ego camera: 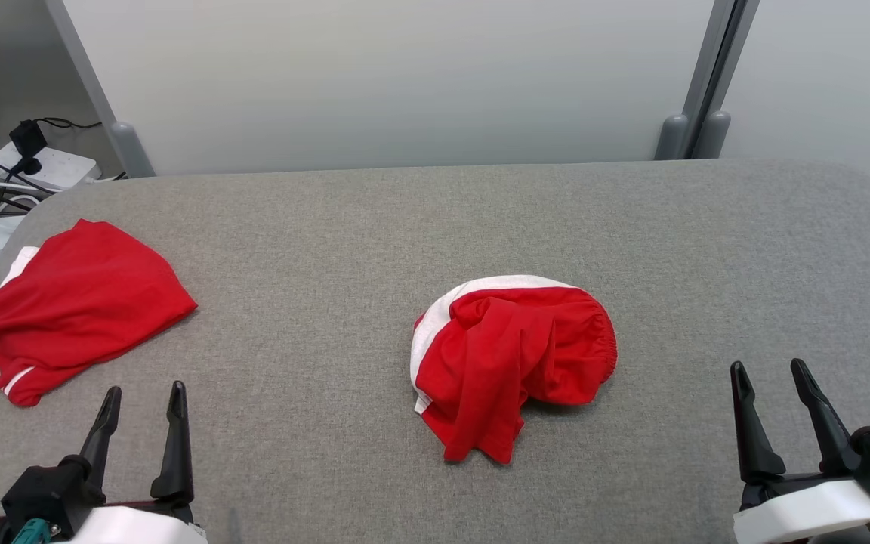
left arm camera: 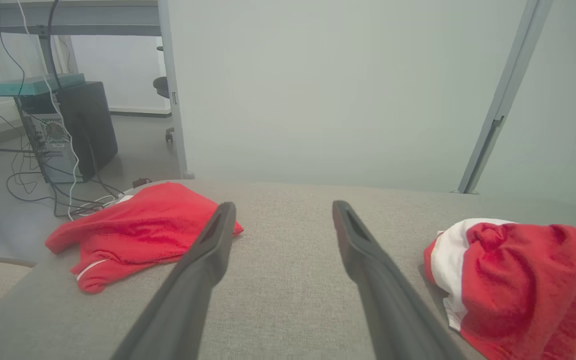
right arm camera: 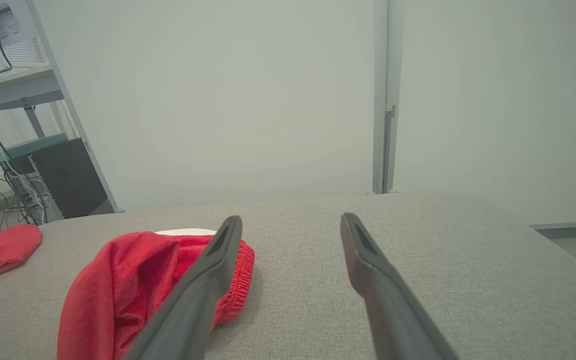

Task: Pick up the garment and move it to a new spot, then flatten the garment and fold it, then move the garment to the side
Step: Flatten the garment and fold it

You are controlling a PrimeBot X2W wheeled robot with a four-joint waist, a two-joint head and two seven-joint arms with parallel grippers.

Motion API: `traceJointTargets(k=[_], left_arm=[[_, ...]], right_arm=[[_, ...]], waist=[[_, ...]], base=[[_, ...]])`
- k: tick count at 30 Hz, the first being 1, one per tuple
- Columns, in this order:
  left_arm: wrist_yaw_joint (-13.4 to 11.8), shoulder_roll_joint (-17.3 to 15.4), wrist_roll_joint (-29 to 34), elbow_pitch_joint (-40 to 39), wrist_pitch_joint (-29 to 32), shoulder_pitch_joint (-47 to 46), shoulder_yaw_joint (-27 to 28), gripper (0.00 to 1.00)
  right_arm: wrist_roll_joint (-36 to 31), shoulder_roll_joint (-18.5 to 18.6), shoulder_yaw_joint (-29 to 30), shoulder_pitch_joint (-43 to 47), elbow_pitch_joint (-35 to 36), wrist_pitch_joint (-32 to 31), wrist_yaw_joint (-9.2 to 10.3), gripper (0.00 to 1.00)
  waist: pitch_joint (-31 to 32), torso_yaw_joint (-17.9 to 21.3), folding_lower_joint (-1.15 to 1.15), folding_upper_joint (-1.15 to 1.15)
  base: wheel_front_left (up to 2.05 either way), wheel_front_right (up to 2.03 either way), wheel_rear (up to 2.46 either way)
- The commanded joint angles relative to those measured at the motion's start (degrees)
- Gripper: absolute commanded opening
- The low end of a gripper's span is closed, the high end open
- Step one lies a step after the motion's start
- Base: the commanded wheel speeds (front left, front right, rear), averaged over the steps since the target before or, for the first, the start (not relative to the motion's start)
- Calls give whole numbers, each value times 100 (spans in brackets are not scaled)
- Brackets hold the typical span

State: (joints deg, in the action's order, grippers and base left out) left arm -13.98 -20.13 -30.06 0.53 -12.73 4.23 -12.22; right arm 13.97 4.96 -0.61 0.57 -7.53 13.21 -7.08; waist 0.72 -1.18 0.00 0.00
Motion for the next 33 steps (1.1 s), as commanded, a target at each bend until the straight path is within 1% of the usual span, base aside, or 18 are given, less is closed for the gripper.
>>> traceJointTargets(k=[1,4,13,15,17,20,22,27,29,30,33], left_arm=[[112,-165,54,-103,-46,-240,164,100],[204,-189,-3,-73,36,-282,111,100],[257,-192,-115,-32,115,-361,89,100],[265,-166,-113,-49,146,-383,32,100],[328,-119,-98,-75,233,-450,-118,100],[540,46,-65,-16,417,-664,-522,100],[735,206,-45,151,497,-881,-815,100],[1199,705,-52,892,604,-1496,-1412,100],[1376,884,-82,1279,657,-1752,-1577,100],[1376,884,-82,1279,657,-1752,-1577,100],[1586,1090,-111,1887,692,-2122,-1725,100]], right_arm=[[-45,53,-118,-93,194,-27,-41,100],[-51,66,-118,-91,214,-53,-41,100],[-56,62,-119,-95,283,-92,-41,100],[-56,61,-117,-104,298,-101,-41,100],[-56,64,-111,-122,328,-114,-41,100],[-57,72,-115,-177,394,-131,-41,100],[-59,83,-123,-225,442,-146,-41,100],[-48,130,-195,-391,570,-186,-41,100],[-41,158,-230,-467,609,-195,-41,100],[-41,158,-230,-467,609,-195,-41,100],[-23,189,-282,-584,646,-196,-41,100]], waist=[[-4,0,0,0],[-13,-7,0,0],[-42,-33,0,0],[-61,-45,0,0],[-125,-65,0,0],[-287,-84,0,0],[-426,-79,0,0],[-847,5,0,0],[-1013,66,0,0],[-1013,66,0,0],[-1245,171,0,0]], base=[[0,0,0],[0,0,0],[0,0,0],[0,0,0],[0,0,0],[0,0,0],[0,0,0],[0,0,0],[0,0,0],[0,0,0],[0,0,0]])
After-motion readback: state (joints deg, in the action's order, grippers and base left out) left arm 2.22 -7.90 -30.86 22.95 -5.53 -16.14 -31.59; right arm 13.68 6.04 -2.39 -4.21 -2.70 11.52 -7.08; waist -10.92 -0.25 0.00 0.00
